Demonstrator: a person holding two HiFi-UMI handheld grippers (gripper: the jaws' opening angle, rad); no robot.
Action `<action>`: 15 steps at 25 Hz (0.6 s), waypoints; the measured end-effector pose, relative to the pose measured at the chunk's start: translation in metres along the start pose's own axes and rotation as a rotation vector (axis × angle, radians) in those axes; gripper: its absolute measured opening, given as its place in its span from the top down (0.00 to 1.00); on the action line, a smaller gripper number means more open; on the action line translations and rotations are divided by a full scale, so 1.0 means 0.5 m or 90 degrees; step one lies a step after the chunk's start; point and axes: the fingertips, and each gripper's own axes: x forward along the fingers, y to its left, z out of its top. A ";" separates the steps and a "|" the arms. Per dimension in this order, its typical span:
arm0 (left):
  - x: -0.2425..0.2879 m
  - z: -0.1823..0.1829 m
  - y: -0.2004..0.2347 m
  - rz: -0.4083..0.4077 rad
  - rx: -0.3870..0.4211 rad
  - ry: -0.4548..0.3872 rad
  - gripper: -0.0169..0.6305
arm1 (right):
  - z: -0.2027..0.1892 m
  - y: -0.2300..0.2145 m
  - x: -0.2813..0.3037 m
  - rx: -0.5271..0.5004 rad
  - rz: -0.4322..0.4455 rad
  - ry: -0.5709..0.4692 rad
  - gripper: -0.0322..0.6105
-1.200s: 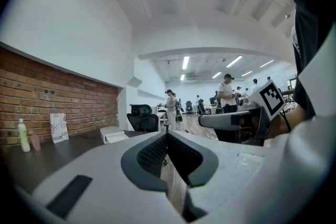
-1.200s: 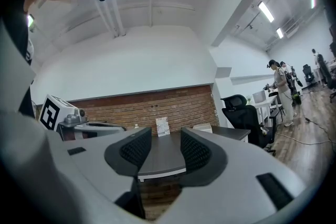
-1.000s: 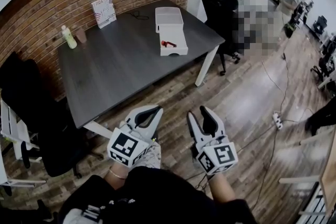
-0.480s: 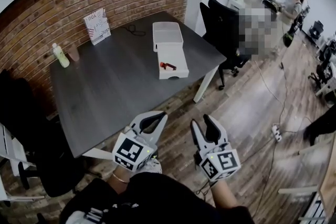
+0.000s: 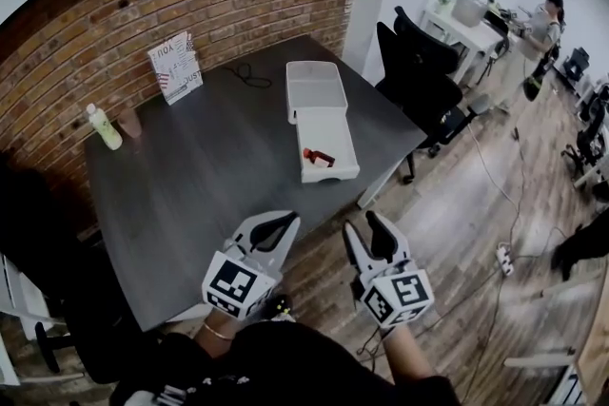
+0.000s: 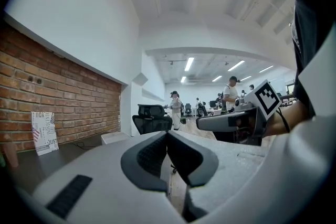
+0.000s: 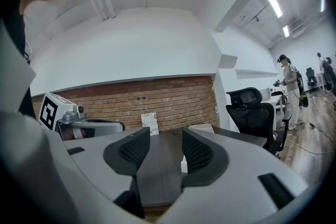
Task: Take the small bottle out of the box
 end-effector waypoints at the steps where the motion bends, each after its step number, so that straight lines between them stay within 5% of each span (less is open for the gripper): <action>1: 0.007 -0.002 0.020 0.000 -0.004 0.002 0.98 | 0.001 -0.002 0.024 -0.003 0.001 0.001 0.65; 15: 0.097 -0.024 0.178 0.000 -0.023 -0.007 0.98 | -0.050 -0.066 0.261 -0.046 0.008 0.077 0.63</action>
